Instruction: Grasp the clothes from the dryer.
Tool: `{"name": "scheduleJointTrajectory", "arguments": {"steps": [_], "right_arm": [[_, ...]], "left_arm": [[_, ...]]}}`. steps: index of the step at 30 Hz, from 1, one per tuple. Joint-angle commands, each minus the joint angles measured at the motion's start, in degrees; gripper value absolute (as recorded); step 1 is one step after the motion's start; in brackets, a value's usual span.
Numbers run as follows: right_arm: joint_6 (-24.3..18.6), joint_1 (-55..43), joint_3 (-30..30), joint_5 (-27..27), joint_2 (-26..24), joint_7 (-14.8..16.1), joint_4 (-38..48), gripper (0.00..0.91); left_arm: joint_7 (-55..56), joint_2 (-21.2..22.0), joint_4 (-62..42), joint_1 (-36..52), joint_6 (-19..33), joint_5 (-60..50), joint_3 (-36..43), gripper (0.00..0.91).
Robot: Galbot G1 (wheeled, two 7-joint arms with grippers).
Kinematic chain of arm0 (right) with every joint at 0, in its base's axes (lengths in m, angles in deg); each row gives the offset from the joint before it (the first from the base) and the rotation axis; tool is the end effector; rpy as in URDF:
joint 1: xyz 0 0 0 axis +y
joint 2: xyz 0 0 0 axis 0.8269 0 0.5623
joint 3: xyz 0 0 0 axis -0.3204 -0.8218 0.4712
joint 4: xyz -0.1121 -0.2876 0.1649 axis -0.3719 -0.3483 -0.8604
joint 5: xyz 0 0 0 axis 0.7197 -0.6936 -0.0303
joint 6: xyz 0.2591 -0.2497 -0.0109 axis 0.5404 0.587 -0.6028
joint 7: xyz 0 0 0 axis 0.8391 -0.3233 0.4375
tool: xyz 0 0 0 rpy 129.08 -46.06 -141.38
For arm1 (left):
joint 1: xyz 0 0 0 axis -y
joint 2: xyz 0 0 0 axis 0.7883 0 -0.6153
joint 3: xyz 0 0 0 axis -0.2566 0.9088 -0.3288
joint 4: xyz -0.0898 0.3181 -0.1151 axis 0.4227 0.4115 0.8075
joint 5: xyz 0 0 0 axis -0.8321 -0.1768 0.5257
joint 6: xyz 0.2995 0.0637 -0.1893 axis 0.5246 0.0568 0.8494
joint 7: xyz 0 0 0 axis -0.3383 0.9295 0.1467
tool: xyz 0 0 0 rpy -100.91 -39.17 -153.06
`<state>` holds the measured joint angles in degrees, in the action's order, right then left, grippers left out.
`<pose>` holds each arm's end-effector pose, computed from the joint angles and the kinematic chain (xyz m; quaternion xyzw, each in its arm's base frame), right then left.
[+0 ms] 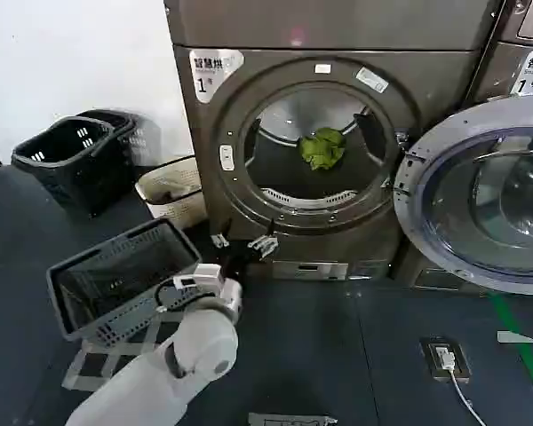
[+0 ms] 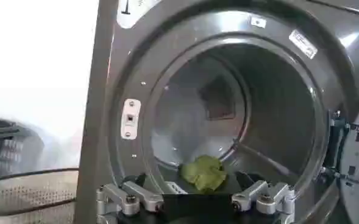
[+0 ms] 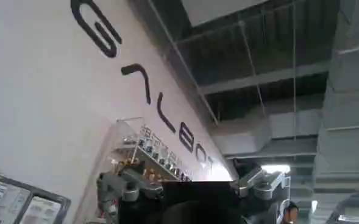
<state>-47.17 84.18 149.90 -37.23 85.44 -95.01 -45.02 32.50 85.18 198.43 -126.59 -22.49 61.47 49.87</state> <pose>0.0143 -0.3697 0.0678 0.4774 0.8034 -0.2463 0.2569 0.3118 -0.0873 -0.1987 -0.0740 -0.9951 0.0637 0.0140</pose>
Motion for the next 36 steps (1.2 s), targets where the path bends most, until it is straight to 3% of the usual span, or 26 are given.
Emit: {"name": "scheduleJointTrajectory", "arguments": {"steps": [1,5,36], "right_arm": [[-1.1,0.1,0.2,0.0,0.1,0.7,-0.1,0.907],[-1.0,0.2,-0.2,-0.6,0.4,2.3,-0.3,0.907],[-1.8,0.4,0.8,-0.1,-0.5,3.0,0.4,0.907]], "left_arm": [[-0.1,-0.1,-0.3,-0.1,-0.1,-0.1,-0.1,0.907],[-0.2,0.0,-0.3,-0.2,-0.1,-0.3,-0.1,0.907],[0.7,0.6,-1.3,0.6,0.4,0.3,0.4,0.907]]}}
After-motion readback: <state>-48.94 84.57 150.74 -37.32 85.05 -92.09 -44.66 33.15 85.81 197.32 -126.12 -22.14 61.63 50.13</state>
